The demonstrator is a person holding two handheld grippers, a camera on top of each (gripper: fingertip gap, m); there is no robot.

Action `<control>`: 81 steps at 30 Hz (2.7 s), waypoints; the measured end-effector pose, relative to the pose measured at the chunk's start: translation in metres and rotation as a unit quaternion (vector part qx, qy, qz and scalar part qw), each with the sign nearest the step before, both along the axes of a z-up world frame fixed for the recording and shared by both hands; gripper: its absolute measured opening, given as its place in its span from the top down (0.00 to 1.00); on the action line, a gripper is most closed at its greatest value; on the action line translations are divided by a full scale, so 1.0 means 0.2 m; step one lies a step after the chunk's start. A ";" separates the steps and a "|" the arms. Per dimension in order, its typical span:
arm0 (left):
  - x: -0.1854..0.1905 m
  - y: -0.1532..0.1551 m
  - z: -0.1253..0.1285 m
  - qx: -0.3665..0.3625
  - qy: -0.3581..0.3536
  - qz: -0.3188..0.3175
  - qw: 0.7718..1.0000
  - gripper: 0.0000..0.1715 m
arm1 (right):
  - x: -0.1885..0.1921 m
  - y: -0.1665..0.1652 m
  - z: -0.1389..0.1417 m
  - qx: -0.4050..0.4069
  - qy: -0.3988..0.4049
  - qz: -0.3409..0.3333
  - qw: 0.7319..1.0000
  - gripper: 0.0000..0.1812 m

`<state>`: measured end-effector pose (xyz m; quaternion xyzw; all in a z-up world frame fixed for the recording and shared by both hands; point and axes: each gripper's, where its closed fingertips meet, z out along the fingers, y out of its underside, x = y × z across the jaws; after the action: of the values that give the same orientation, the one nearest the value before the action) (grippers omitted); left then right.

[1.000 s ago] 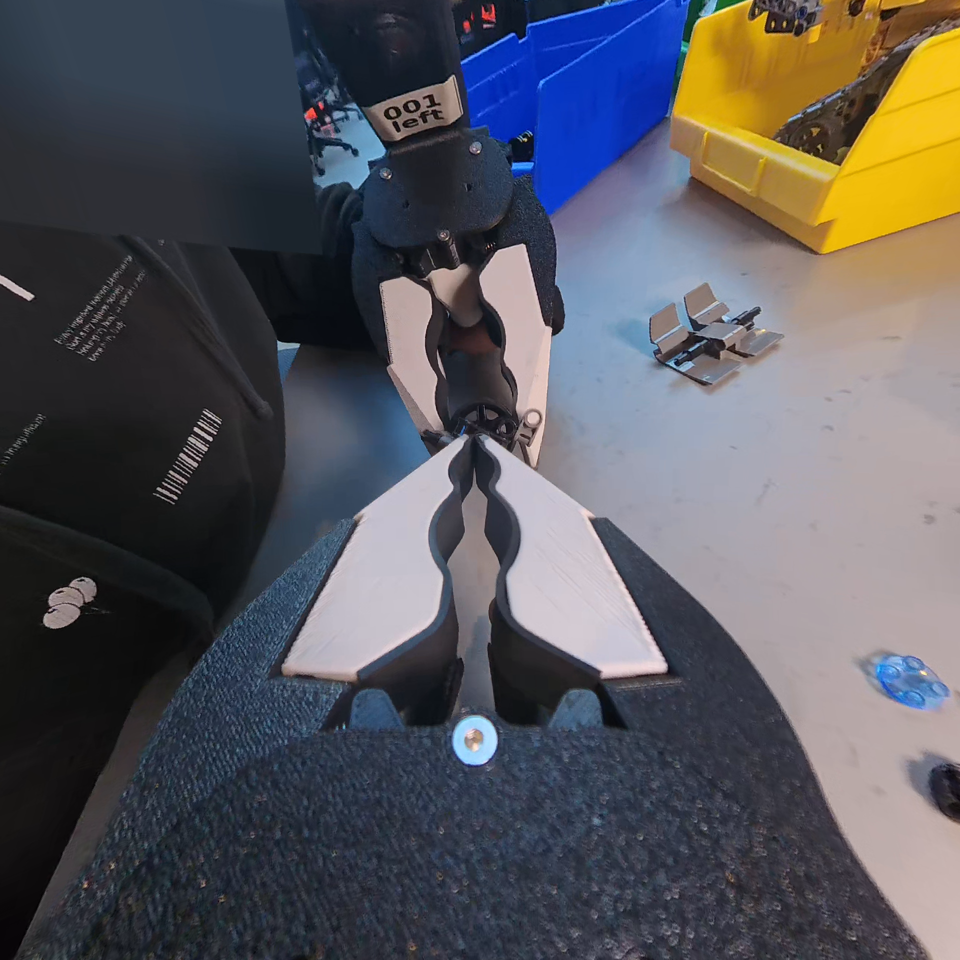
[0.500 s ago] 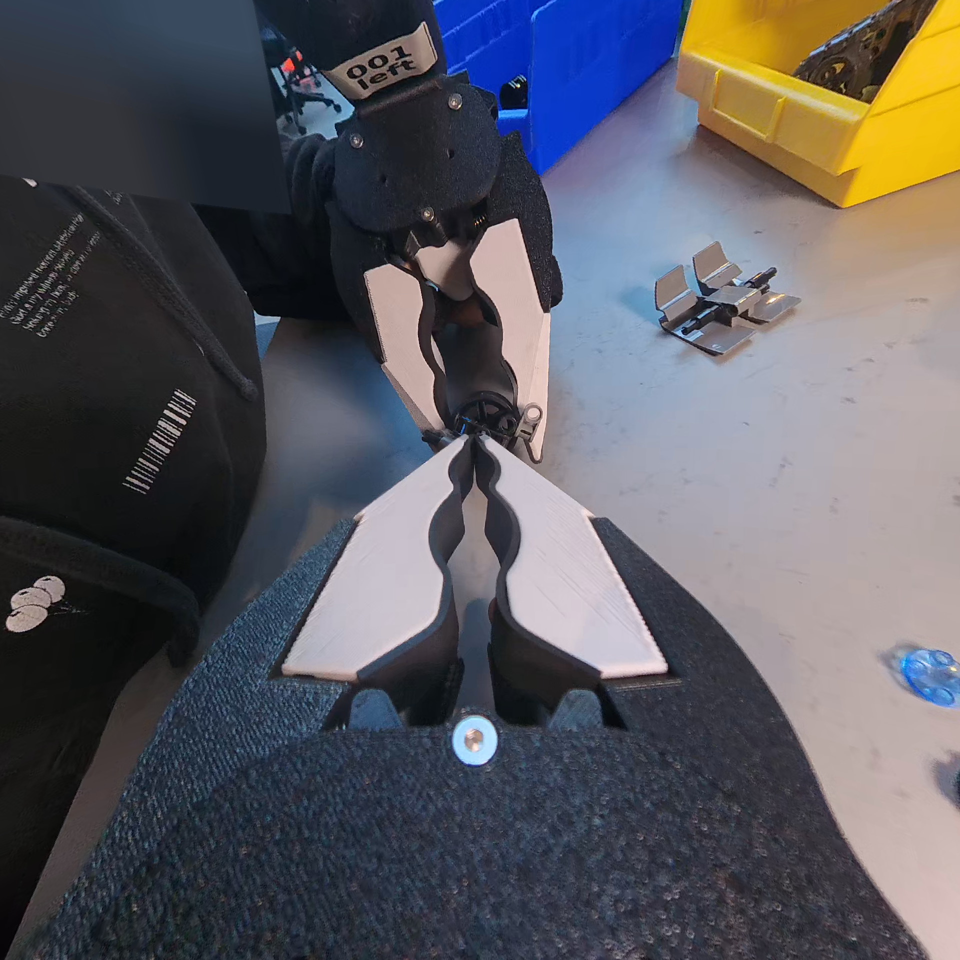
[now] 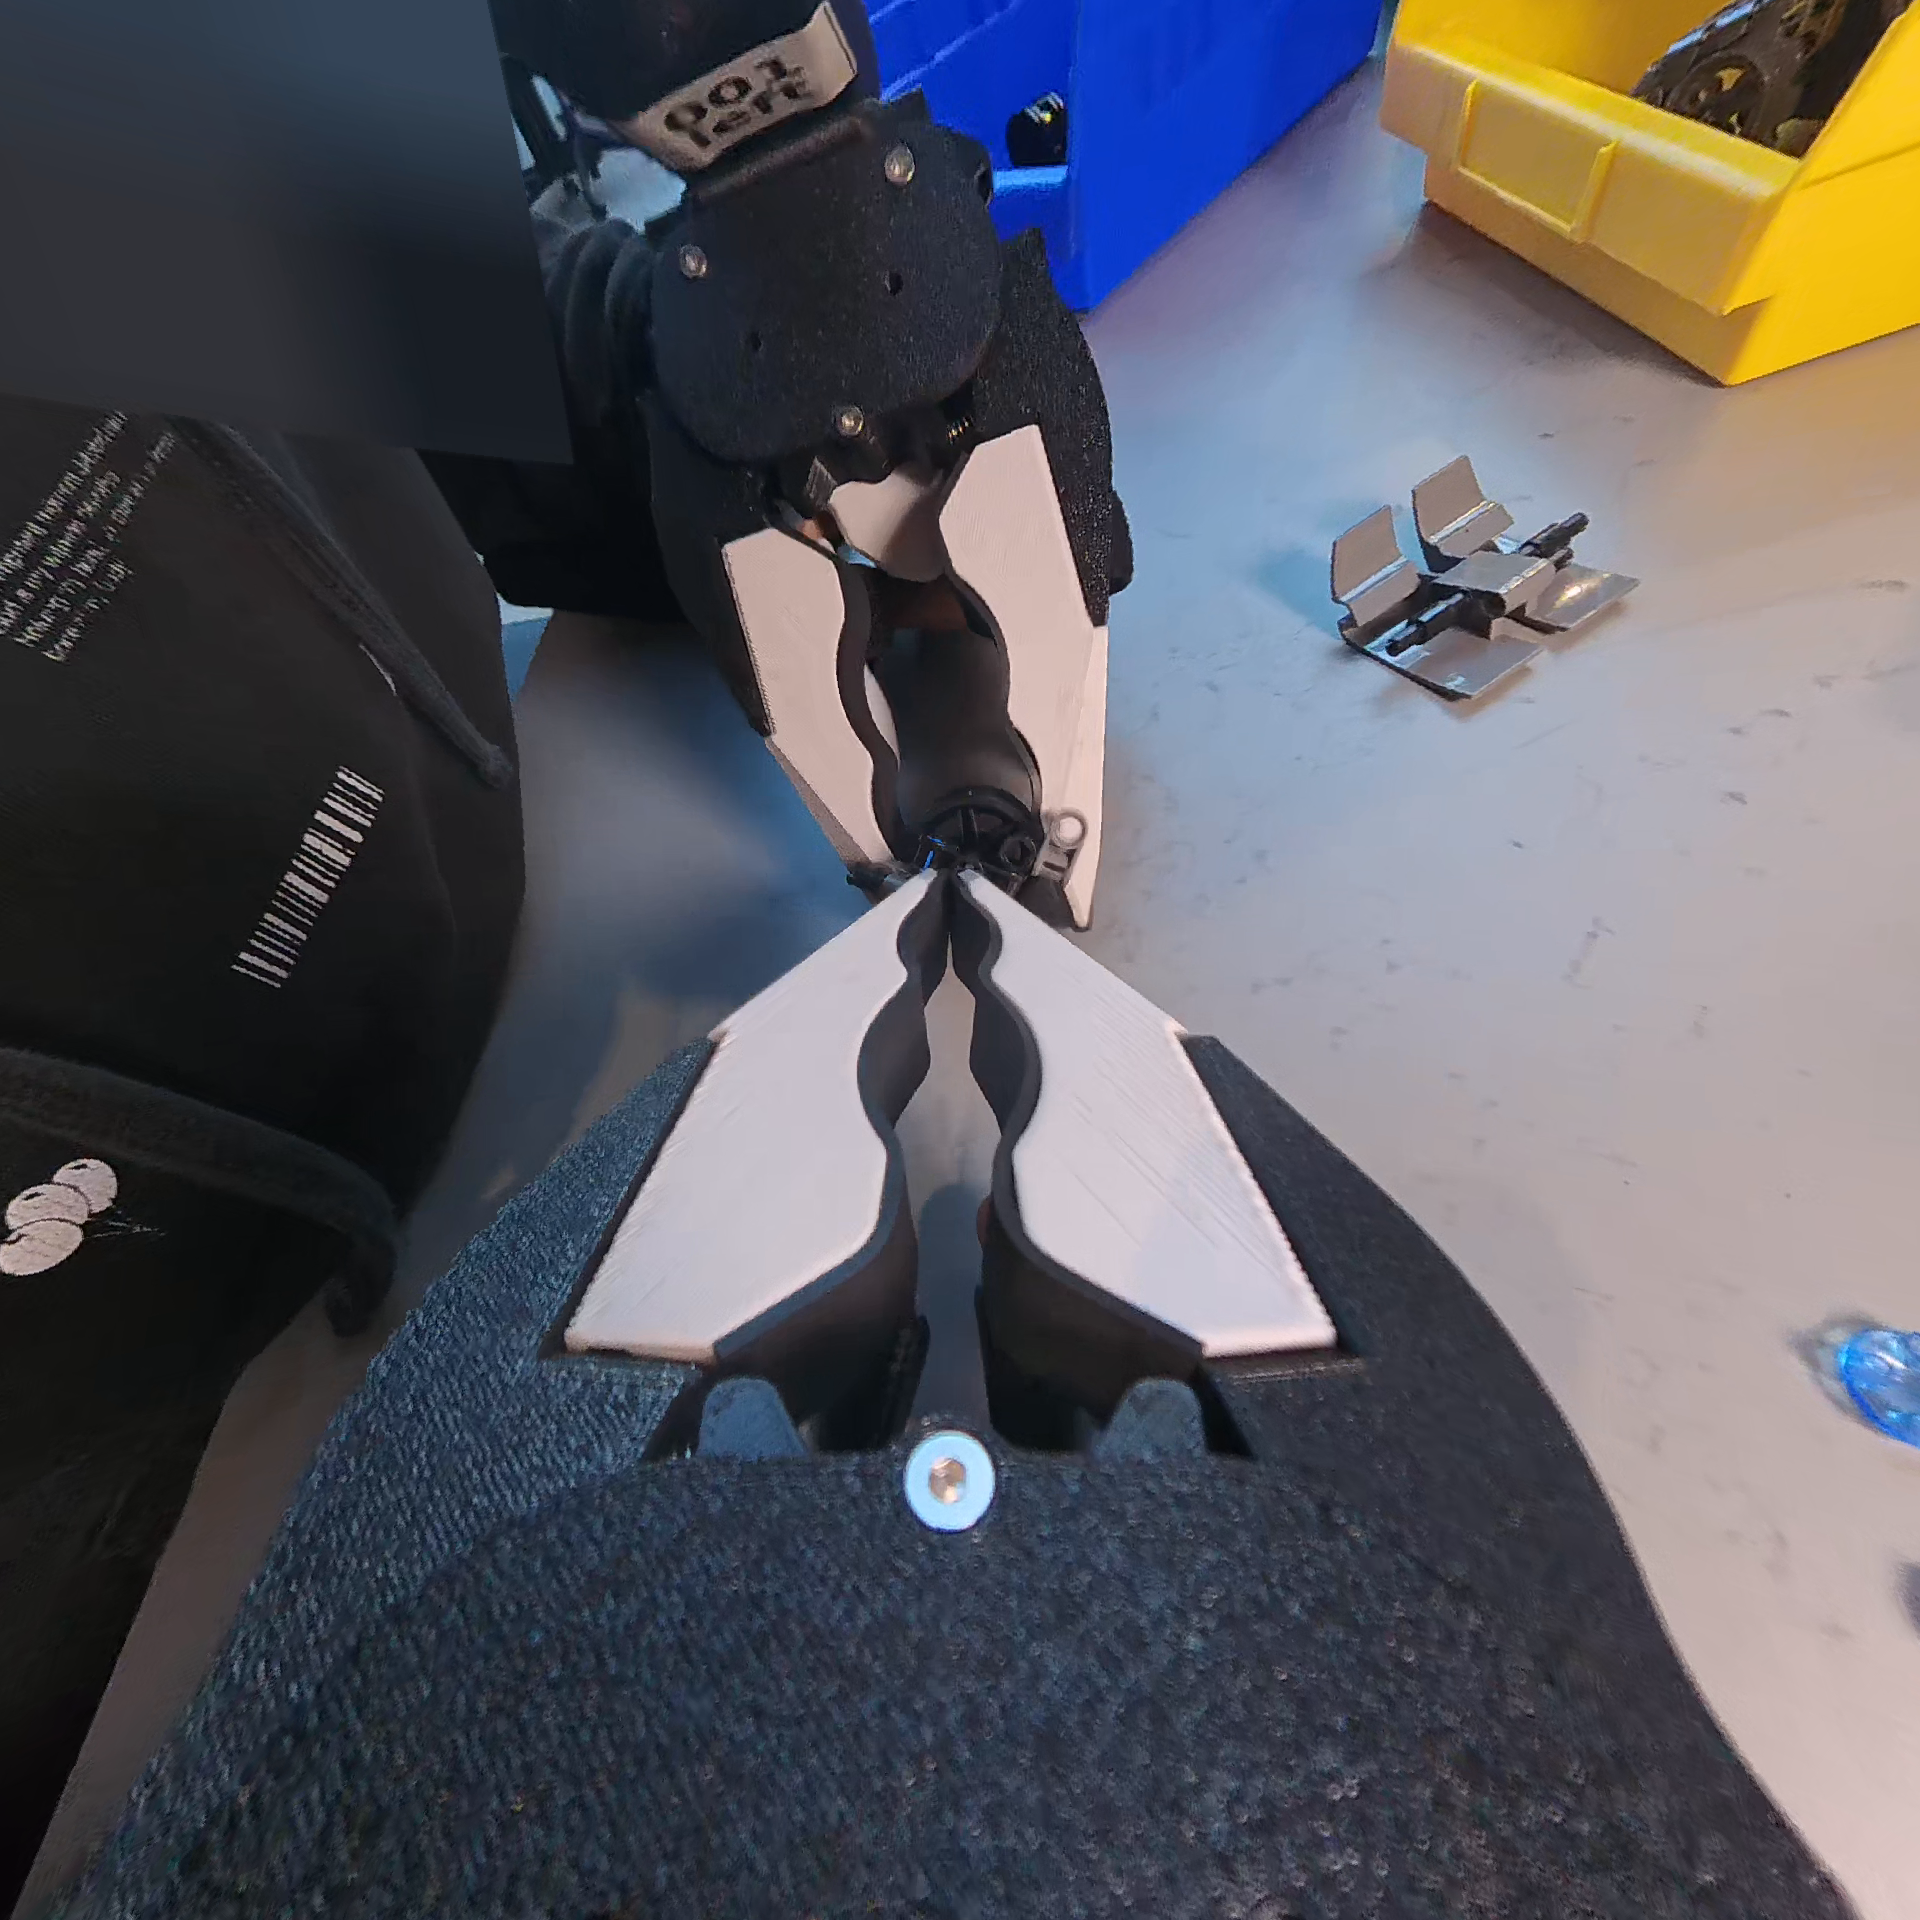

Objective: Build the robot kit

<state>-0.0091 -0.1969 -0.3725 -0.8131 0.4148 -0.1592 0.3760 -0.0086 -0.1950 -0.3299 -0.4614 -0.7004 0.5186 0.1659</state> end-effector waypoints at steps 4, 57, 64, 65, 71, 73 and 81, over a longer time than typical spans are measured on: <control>0.02 -0.01 0.00 -0.001 0.001 -0.005 1.000 0.83 | -0.02 -0.04 0.04 -0.014 0.019 0.010 1.000 1.00; -0.03 0.04 0.48 0.133 -0.204 0.023 0.970 0.81 | -0.04 0.09 0.29 0.105 0.193 -0.059 0.974 0.89; 0.00 0.04 0.42 0.121 -0.192 0.011 0.974 0.81 | -0.05 0.03 0.26 0.091 0.179 -0.044 0.979 0.91; 0.01 0.04 0.40 0.115 -0.188 0.008 0.975 0.81 | -0.06 0.02 0.27 0.089 0.181 -0.042 0.979 0.91; 0.04 0.03 0.31 0.100 -0.150 -0.005 0.984 0.81 | -0.05 -0.01 0.22 0.096 0.153 -0.024 0.983 0.91; 0.03 0.04 0.28 0.104 -0.129 -0.002 0.986 0.81 | -0.05 -0.01 0.19 0.108 0.140 -0.023 0.984 0.91; -0.06 0.05 0.28 0.099 -0.095 0.015 0.990 0.81 | 0.00 0.10 0.04 0.186 0.059 -0.029 0.980 0.90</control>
<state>-0.0211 -0.1870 -0.3164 -0.7592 0.3786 -0.1884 0.4947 -0.0077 -0.1749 -0.3223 -0.4108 -0.7600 0.4007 0.3051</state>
